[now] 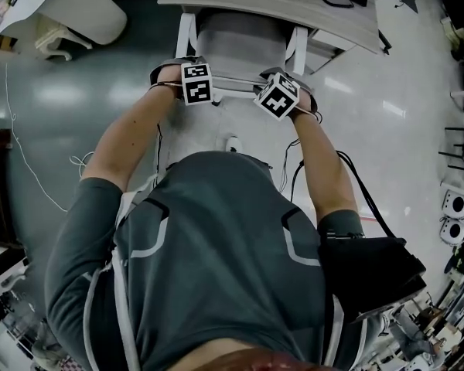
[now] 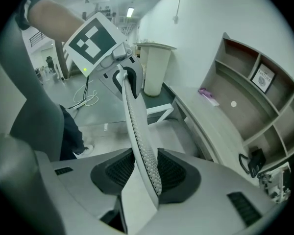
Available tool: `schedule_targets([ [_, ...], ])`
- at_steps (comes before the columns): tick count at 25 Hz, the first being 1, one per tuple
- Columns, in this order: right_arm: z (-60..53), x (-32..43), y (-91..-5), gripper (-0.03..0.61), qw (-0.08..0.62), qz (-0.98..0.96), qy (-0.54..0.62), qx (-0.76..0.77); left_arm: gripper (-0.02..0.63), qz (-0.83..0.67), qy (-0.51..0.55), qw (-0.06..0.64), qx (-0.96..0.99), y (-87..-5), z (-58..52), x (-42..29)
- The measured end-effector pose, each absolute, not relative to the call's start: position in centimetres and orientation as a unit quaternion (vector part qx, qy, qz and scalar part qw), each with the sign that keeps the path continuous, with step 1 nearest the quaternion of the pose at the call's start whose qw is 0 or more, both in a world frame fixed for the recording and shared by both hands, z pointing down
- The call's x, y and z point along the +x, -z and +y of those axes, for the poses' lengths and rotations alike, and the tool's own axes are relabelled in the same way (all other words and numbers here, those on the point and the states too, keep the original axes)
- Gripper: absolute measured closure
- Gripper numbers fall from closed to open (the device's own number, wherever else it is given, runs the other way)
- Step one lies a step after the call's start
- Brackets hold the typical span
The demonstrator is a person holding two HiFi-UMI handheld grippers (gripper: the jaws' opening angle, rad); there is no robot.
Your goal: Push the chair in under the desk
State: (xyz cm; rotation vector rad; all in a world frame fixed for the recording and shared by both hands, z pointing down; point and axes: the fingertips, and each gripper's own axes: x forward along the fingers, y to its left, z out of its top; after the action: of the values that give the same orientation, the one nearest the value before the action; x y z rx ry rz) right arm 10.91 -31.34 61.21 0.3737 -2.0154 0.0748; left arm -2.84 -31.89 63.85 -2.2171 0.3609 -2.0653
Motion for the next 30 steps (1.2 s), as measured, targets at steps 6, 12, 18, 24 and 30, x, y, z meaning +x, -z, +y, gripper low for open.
schedule_targets([
  [6,-31.0,12.6,-61.5,0.42,0.519,-0.842,-0.073,0.128,0.538,0.073,0.701,0.071,-0.705,-64.3,-31.2,-1.1],
  [12,-30.2,12.2,-61.2,0.422,0.514,-0.844,-0.067,0.139,0.537,0.086,0.689,0.084,-0.715,-64.1,-31.0,-1.3],
  [18,-31.7,11.9,-61.2,0.422,0.521,-0.838,-0.082,0.137,0.532,0.091,0.677,0.088,-0.725,-64.0,-32.6,-1.6],
  [24,-33.8,11.2,-61.1,0.42,0.519,-0.838,-0.054,0.162,0.531,0.092,0.673,0.087,-0.729,-63.9,-34.6,-2.2],
  [30,-36.1,10.8,-61.0,0.42,0.518,-0.836,-0.062,0.17,0.525,0.099,0.673,0.088,-0.728,-63.9,-37.4,-2.8],
])
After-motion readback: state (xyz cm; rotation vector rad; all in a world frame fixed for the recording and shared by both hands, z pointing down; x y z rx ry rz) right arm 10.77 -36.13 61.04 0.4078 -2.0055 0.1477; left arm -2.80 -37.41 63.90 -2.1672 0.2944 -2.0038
